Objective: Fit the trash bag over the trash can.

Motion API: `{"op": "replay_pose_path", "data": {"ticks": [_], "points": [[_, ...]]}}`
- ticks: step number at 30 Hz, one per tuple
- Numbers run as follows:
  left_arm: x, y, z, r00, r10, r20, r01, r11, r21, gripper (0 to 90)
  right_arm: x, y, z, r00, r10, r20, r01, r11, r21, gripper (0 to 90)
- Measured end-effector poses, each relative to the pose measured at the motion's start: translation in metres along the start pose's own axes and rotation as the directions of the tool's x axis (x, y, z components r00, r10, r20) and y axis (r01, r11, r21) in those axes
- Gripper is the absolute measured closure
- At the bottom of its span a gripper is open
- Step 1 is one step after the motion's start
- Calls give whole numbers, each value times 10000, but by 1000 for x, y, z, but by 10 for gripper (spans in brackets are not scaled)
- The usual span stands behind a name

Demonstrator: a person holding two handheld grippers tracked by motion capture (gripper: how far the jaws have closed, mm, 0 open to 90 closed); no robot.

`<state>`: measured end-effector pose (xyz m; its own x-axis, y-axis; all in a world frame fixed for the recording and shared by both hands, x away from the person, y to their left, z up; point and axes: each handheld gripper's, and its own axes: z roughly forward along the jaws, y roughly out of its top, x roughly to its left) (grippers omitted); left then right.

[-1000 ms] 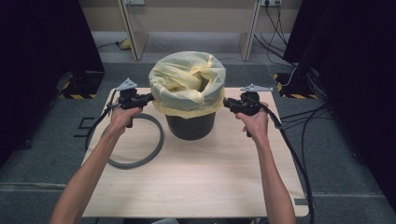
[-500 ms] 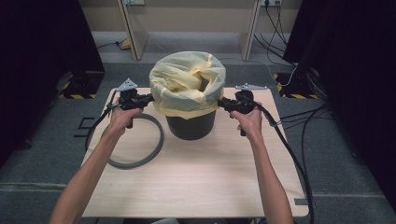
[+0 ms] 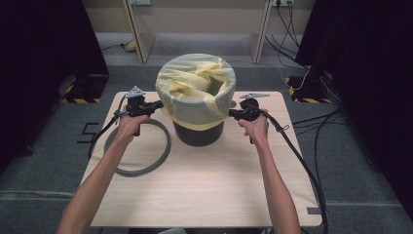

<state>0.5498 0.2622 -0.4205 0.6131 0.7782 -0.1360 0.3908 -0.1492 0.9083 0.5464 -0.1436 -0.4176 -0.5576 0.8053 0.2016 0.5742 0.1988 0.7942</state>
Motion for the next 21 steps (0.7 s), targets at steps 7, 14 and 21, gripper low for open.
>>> {"op": "replay_pose_path", "data": {"ticks": [7, 14, 21], "points": [[-3, -3, 4, 9997, 221, -127, -219, 9996, 155, 900, -4, -3, 11, 9999, 135, 10, -135, 9999, 71, 900], [-7, -5, -13, 9988, 477, 92, -477, 9989, -37, 796, -5, 3, -10, 9974, -84, 711, 84, 10000, -1, 598], [-24, -10, -57, 9976, 453, 526, -428, 9979, -481, 486, -2, 28, -70, 9943, 11, 1062, 102, 9943, -1058, 399]]}}
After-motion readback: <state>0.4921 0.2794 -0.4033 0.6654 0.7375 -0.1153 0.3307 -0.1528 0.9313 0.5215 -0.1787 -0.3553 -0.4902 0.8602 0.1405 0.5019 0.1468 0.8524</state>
